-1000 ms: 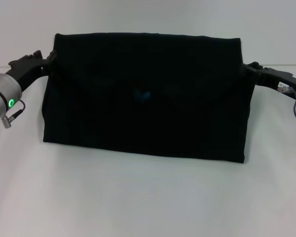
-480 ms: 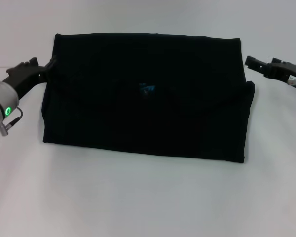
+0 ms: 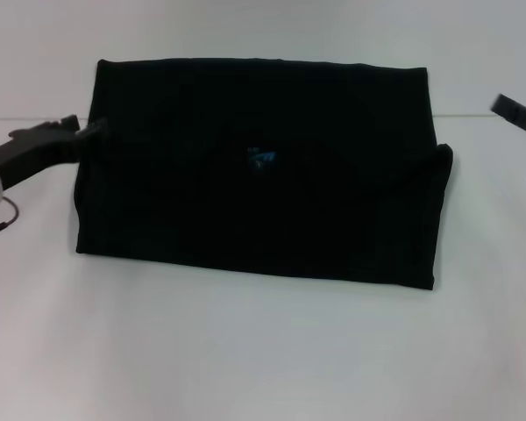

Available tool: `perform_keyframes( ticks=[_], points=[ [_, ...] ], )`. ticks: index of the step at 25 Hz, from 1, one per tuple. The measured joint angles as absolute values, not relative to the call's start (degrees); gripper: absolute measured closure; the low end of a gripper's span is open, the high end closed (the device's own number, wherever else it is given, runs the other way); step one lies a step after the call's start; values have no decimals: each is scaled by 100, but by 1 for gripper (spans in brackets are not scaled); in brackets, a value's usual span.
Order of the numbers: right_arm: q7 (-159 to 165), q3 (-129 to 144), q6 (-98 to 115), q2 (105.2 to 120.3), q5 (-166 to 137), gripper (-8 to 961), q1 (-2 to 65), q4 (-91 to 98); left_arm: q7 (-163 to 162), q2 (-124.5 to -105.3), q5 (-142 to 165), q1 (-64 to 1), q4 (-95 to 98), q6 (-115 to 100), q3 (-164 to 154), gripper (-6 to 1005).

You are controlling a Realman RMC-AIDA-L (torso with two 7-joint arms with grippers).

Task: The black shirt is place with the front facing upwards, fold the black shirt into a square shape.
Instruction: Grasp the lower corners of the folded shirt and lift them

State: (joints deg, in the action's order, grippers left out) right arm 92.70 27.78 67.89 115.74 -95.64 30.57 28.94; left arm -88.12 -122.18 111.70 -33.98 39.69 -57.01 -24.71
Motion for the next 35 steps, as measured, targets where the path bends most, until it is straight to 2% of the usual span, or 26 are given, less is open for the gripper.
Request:
perform_keyframes(
  ticks=[4,7,18,28,35],
  points=[
    [10247,2811,7814,11216,-9785,22,2749,2958,-9119,-12222,11444,-3132,4526,-6105,-2562,435],
    [11334,2819,8416,11020,-10367,22,2688,3276,-9120,-12218,11450,-2993,4678,-6149,-2558,436],
    [15046,2847,8983,10628,-13219,24,3469,4164,-8932,-12197,11573,-2963,4722,-6088,-2583,438],
    [15658,2970,8673,10762,-13885,26,4105,3409,-8829,-12182,11723,-3008,4689,-5586,-2604,439],
    [15710,3241,8206,10901,-13891,42,4106,3207,-8775,-12181,11722,-3008,4667,-5437,-2593,440]
  ],
)
